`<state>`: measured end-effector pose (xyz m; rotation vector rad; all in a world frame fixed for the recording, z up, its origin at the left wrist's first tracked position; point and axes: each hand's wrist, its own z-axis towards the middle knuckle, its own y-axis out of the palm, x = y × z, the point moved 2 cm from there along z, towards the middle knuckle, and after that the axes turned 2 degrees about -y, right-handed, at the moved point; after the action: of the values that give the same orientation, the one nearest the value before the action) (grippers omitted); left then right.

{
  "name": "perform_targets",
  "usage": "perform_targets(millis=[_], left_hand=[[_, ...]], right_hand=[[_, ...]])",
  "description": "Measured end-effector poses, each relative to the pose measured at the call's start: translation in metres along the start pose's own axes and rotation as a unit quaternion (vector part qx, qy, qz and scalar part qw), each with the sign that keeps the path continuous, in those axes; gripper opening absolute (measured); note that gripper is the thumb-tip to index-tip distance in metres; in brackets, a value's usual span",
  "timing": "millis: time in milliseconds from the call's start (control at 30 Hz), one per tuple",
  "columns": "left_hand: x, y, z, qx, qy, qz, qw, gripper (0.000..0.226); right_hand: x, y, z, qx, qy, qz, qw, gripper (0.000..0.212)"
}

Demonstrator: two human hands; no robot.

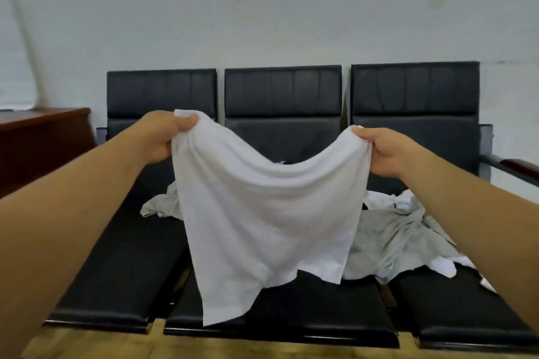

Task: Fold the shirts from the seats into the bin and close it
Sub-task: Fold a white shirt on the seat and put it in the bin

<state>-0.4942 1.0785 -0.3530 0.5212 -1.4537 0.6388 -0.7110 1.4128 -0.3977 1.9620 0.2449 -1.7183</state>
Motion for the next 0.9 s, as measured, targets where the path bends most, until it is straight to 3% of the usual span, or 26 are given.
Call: perform_targets(millis=[100,200,367,467,567,700,800,900], left_hand=[[0.005,-0.007,-0.013,0.017,-0.046,-0.047,0.998,0.028],[0.002,-0.009,-0.023,0.000,-0.096,-0.106,0.990,0.026],[0.000,-0.013,-0.029,-0.036,-0.039,-0.141,0.989,0.031],[0.004,-0.013,-0.029,-0.017,-0.003,-0.068,0.998,0.030],[0.005,-0.014,-0.024,0.014,0.022,0.017,1.000,0.014],[0.001,-0.013,-0.019,0.047,0.030,0.013,0.998,0.021],[-0.001,-0.016,-0.016,0.036,0.026,0.026,0.999,0.012],[-0.007,-0.024,-0.009,0.000,0.019,0.001,1.000,0.016]], right_hand=[[-0.013,0.000,-0.010,0.020,-0.041,0.056,0.997,0.032],[-0.016,-0.004,-0.016,0.073,-0.041,0.040,0.996,0.030],[-0.029,-0.010,-0.027,0.099,-0.079,0.025,0.992,0.021],[-0.036,-0.013,-0.025,0.096,-0.102,0.010,0.990,0.024],[-0.036,-0.021,-0.015,0.127,-0.101,-0.084,0.983,0.029],[-0.030,-0.036,-0.001,0.186,-0.097,-0.202,0.957,0.027],[-0.030,-0.036,-0.002,0.157,-0.073,-0.183,0.968,0.013],[-0.029,-0.033,-0.005,0.072,0.017,-0.076,0.994,0.017]])
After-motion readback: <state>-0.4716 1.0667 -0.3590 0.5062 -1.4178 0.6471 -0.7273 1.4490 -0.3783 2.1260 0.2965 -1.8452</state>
